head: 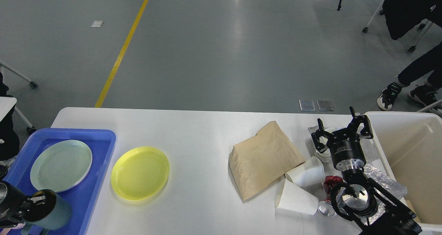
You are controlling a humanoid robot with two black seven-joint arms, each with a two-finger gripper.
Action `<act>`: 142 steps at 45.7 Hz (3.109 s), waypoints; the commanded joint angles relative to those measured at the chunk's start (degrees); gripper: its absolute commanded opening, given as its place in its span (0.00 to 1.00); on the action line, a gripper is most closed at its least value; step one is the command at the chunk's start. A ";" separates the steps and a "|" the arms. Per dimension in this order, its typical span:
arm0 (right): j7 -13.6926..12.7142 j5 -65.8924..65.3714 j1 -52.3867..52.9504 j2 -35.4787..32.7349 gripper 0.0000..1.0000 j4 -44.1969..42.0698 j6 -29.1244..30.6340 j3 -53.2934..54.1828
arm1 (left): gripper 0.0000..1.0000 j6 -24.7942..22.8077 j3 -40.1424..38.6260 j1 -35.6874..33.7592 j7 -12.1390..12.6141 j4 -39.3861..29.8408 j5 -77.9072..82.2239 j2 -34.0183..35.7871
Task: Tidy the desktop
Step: 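Lower the dark green mug into the blue tray and release, then raise the left gripper and move it over the yellow plate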
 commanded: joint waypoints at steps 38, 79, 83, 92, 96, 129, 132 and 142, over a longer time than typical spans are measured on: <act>0.00 0.04 0.00 0.00 1.00 0.08 0.00 -0.06 | 0.96 -7.28 23.36 -25.70 -0.45 -13.58 -4.69 1.77; 0.00 0.04 0.00 0.00 1.00 0.08 0.00 -0.06 | 0.96 -20.72 44.83 -82.84 -2.73 -38.46 -22.45 -35.31; 0.00 -0.05 0.00 0.00 1.00 -0.01 0.00 0.02 | 0.96 -20.72 43.96 -86.54 -5.19 -40.66 -22.89 -36.55; 0.00 -0.05 0.00 0.00 1.00 -0.01 0.00 -0.06 | 0.96 -21.16 36.84 -89.80 -7.13 -42.69 -22.81 -38.13; 0.00 0.04 0.00 0.00 1.00 -0.01 0.00 -0.06 | 0.96 -21.07 33.06 -89.80 -7.21 -42.78 -22.81 -38.57; 0.00 0.04 0.00 0.00 1.00 0.08 0.00 0.02 | 0.94 -7.38 32.18 -69.50 -6.69 -37.68 -29.58 -36.64; 0.00 -0.05 0.00 0.00 1.00 0.08 0.00 0.02 | 0.96 -2.98 31.04 -66.78 -6.42 -37.85 -29.05 -35.06; 0.00 -0.05 0.00 0.00 1.00 0.08 0.00 0.02 | 0.96 0.54 29.37 -59.84 -7.39 -37.33 -29.40 -32.16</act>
